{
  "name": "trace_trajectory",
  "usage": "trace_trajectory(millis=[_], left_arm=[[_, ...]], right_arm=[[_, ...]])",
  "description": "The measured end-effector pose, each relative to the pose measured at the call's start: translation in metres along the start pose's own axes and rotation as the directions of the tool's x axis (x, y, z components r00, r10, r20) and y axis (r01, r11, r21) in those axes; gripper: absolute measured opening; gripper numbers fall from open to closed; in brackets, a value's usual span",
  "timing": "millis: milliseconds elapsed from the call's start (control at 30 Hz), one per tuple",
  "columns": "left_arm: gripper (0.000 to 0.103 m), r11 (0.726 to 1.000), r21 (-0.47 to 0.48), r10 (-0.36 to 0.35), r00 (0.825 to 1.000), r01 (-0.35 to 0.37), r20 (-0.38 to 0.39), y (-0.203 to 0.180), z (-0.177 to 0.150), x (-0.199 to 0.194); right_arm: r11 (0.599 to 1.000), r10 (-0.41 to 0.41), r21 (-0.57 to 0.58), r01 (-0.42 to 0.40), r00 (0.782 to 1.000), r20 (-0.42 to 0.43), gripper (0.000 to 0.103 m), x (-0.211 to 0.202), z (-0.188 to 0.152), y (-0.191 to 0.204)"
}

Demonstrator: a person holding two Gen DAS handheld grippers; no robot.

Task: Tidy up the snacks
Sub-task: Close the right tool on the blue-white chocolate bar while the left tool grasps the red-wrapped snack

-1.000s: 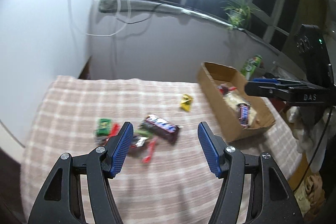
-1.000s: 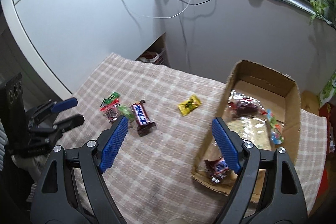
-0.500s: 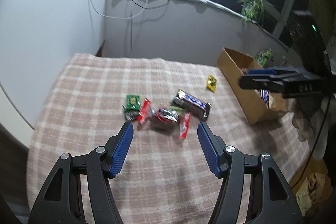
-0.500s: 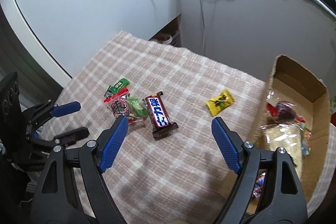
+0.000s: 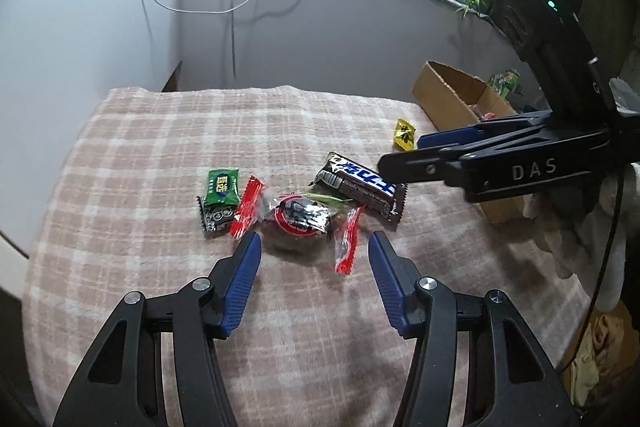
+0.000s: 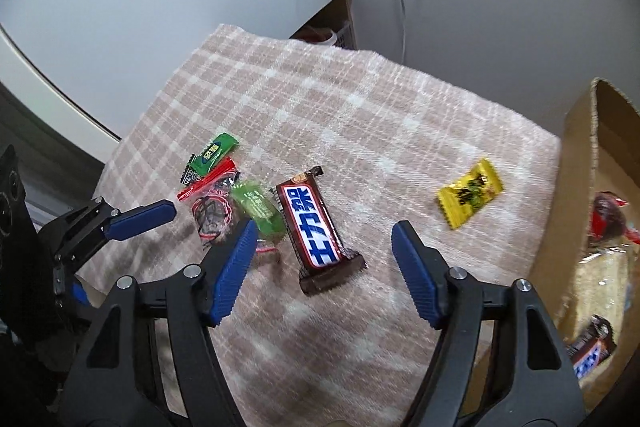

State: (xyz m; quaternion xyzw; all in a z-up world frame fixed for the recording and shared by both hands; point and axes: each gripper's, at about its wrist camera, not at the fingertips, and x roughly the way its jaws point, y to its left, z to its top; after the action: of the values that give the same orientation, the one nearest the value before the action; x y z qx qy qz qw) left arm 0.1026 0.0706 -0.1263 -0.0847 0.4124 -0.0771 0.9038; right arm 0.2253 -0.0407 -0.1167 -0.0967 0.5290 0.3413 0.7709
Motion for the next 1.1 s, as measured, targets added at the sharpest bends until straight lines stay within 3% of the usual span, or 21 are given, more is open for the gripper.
trace_trajectory(millis=[300,400,500,667,833,1100], left_arm=[[0.056,0.994,0.087,0.065,0.998,-0.065,-0.003,-0.005,0.009,0.02],[0.056,0.994,0.088,0.069,0.998,-0.067,-0.013,-0.003,0.009,0.029],[0.056,0.994,0.091,0.068,0.997,-0.065,-0.023,-0.003,0.009,0.036],[0.055,0.994,0.087,0.064,0.997,-0.061,-0.033,-0.003,0.009,0.04],[0.041,0.999,0.03,0.036,0.999,-0.035,-0.04,0.007,0.012,0.042],[0.034,1.0,-0.022,0.017,1.0,-0.018,-0.02,0.015,0.011,0.038]], right_arm=[[1.0,0.004,0.01,-0.003,0.999,-0.053,0.063,0.024,0.004,0.001],[1.0,0.002,0.005,-0.002,0.998,-0.07,0.052,0.03,0.004,0.001],[1.0,-0.002,0.002,0.002,0.998,-0.068,0.05,0.031,0.004,0.002],[1.0,-0.003,-0.004,0.002,0.998,-0.069,0.035,0.031,0.003,0.003],[1.0,-0.018,-0.018,0.017,0.998,-0.065,0.031,0.033,0.003,0.007],[1.0,-0.006,-0.001,0.006,0.999,-0.047,0.03,0.027,-0.001,0.003]])
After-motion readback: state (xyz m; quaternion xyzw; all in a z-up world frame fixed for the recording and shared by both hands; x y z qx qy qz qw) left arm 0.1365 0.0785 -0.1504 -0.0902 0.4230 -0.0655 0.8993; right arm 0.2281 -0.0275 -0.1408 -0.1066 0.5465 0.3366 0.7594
